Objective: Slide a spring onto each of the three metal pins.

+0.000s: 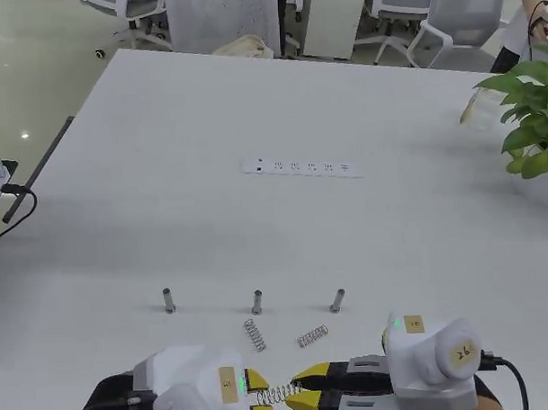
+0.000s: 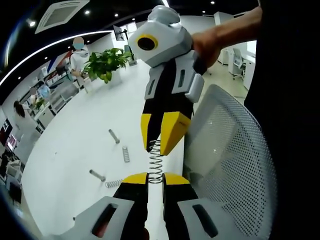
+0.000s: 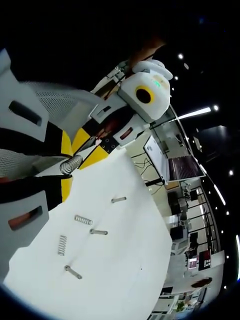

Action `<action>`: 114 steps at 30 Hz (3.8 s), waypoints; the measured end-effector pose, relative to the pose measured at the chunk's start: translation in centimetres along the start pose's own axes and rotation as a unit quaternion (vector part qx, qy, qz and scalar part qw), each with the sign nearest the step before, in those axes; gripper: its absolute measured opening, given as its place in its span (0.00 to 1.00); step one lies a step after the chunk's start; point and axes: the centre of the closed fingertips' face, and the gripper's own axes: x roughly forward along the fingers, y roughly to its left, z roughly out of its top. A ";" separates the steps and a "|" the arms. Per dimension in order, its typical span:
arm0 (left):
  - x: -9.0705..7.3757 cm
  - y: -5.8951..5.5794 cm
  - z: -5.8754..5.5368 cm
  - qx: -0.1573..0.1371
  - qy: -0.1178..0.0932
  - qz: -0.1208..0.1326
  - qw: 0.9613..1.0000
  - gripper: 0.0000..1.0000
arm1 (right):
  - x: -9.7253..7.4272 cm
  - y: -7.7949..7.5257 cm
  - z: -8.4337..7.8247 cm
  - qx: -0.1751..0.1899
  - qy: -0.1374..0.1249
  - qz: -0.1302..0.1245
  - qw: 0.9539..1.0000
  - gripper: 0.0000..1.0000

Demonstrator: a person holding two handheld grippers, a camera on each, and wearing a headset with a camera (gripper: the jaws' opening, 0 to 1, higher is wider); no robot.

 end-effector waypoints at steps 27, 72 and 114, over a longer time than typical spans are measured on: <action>0.7 0.3 1.6 -0.023 -0.040 -0.025 0.999 0.02 | 0.7 0.1 0.2 -0.069 0.058 0.025 0.996 0.09; -5.6 7.4 -6.7 -0.251 -0.068 0.148 0.954 0.21 | 1.3 -4.4 2.7 -0.106 0.078 -0.020 0.991 0.09; -10.9 10.6 -13.4 -0.324 -0.065 0.229 0.916 0.38 | 7.0 -7.7 6.4 -0.152 0.143 -0.013 0.978 0.09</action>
